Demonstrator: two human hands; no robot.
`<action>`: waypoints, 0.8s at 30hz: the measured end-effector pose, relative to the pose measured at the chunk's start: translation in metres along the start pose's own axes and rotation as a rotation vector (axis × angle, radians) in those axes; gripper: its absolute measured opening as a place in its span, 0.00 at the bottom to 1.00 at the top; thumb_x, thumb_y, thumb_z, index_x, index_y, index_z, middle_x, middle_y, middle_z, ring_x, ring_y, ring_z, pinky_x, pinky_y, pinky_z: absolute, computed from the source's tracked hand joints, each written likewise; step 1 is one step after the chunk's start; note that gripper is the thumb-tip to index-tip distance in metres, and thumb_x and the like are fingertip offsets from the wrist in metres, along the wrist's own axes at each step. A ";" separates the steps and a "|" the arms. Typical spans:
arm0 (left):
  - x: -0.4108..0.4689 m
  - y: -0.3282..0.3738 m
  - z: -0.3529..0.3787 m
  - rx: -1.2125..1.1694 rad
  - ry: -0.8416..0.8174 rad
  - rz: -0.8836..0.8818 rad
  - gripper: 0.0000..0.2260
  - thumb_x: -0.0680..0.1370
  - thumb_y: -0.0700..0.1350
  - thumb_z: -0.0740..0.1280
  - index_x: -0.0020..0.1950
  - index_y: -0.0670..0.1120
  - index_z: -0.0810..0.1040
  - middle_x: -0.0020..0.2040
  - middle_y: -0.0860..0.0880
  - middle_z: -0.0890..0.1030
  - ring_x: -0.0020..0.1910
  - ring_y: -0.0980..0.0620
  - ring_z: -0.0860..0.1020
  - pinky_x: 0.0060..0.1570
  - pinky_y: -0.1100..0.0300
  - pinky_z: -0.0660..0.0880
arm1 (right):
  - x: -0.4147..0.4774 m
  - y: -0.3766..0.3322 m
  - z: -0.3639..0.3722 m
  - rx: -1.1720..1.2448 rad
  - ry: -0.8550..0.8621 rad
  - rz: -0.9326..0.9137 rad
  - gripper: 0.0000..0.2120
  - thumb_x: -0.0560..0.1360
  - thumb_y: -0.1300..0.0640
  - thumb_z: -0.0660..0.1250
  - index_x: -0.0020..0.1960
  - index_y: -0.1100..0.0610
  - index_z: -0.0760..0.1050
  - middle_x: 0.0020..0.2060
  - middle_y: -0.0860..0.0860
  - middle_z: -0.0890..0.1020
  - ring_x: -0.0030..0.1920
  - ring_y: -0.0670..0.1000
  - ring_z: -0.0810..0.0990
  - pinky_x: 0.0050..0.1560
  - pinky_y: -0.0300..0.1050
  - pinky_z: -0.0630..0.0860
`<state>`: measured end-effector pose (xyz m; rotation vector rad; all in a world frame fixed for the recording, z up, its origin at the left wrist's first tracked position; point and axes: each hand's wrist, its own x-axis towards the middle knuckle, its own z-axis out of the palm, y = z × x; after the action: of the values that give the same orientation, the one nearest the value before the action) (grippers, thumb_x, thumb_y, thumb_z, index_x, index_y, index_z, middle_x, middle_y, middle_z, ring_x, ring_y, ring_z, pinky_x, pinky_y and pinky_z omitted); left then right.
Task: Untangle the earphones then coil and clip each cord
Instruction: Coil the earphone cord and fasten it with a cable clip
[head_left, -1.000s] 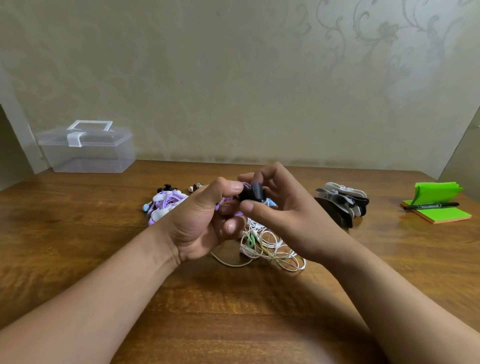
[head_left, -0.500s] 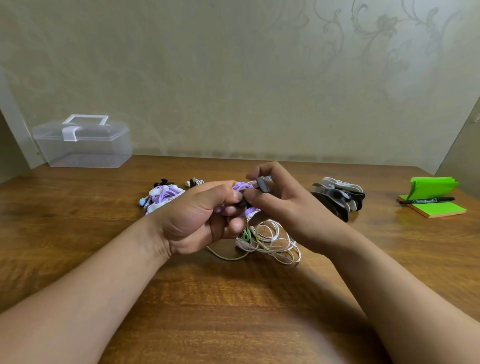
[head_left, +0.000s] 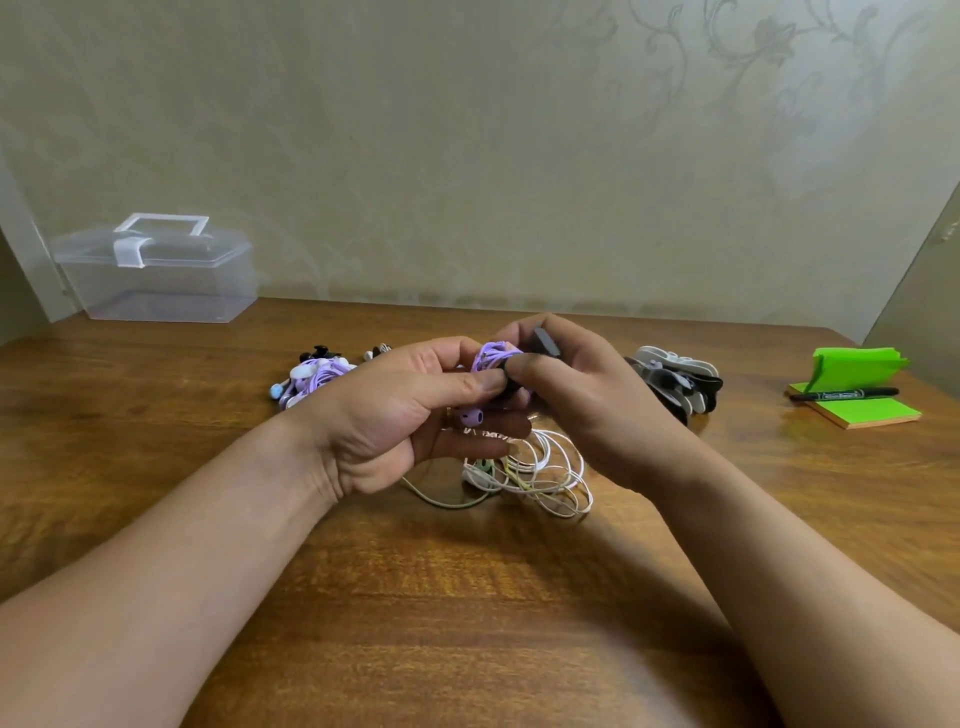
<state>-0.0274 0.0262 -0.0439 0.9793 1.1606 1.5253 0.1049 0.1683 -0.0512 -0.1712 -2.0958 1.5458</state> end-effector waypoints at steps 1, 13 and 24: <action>0.001 -0.001 0.000 -0.007 0.018 0.009 0.07 0.76 0.40 0.69 0.54 0.43 0.81 0.48 0.43 0.85 0.46 0.48 0.85 0.44 0.53 0.85 | 0.000 0.000 0.000 -0.042 0.013 -0.021 0.14 0.77 0.56 0.66 0.59 0.60 0.78 0.47 0.57 0.83 0.45 0.55 0.82 0.52 0.54 0.80; 0.004 -0.012 0.004 0.121 0.185 0.186 0.05 0.79 0.34 0.69 0.53 0.40 0.81 0.46 0.44 0.85 0.45 0.52 0.84 0.47 0.61 0.82 | -0.001 -0.003 -0.003 -0.238 0.029 -0.077 0.08 0.80 0.56 0.68 0.56 0.58 0.77 0.43 0.56 0.80 0.42 0.51 0.76 0.45 0.58 0.77; 0.004 -0.014 0.008 0.149 0.222 0.228 0.04 0.80 0.34 0.68 0.54 0.39 0.79 0.44 0.42 0.84 0.43 0.50 0.84 0.43 0.58 0.83 | -0.002 -0.001 -0.009 -0.291 -0.035 -0.075 0.08 0.82 0.51 0.69 0.58 0.54 0.76 0.44 0.44 0.81 0.41 0.42 0.78 0.45 0.43 0.76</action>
<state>-0.0174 0.0330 -0.0550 1.0923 1.3722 1.7835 0.1109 0.1750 -0.0492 -0.1683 -2.3201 1.2032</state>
